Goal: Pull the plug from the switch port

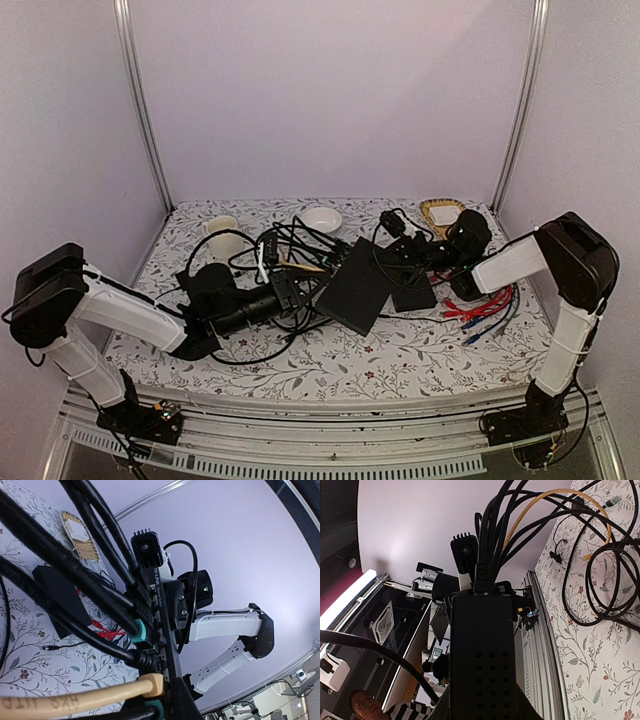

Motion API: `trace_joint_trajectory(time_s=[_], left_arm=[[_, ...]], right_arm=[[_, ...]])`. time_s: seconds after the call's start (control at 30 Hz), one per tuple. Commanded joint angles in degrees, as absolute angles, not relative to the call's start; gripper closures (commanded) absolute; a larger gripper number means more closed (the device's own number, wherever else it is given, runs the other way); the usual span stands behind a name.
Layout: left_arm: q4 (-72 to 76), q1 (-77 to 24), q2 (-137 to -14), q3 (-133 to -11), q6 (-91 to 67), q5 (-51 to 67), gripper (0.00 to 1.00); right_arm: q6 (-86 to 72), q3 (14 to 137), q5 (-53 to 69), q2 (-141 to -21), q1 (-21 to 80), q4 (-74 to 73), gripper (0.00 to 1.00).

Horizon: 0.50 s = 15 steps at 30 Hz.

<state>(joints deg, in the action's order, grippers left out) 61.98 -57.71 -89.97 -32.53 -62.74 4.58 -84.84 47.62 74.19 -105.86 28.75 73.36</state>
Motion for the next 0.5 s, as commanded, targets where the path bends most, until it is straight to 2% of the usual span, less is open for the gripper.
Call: trace_joint_trajectory(time_s=[0.0, 0.3, 0.47], left_arm=[[64.92, -57.94, -88.93, -30.96, -62.73, 7.04, 1.00], [53.00, -57.91, -82.45, -29.54, -65.56, -5.74, 1.00], [52.46, -58.18, -80.00, -27.69, -67.92, -13.67, 1.00]], right_arm=[[-85.20, 50.02, 71.15, -105.66, 30.35, 77.09, 0.98], [-81.93, 49.98, 72.60, -104.73, 30.32, 72.58, 0.98], [-80.62, 49.16, 73.00, -104.80, 30.36, 72.51, 0.98]])
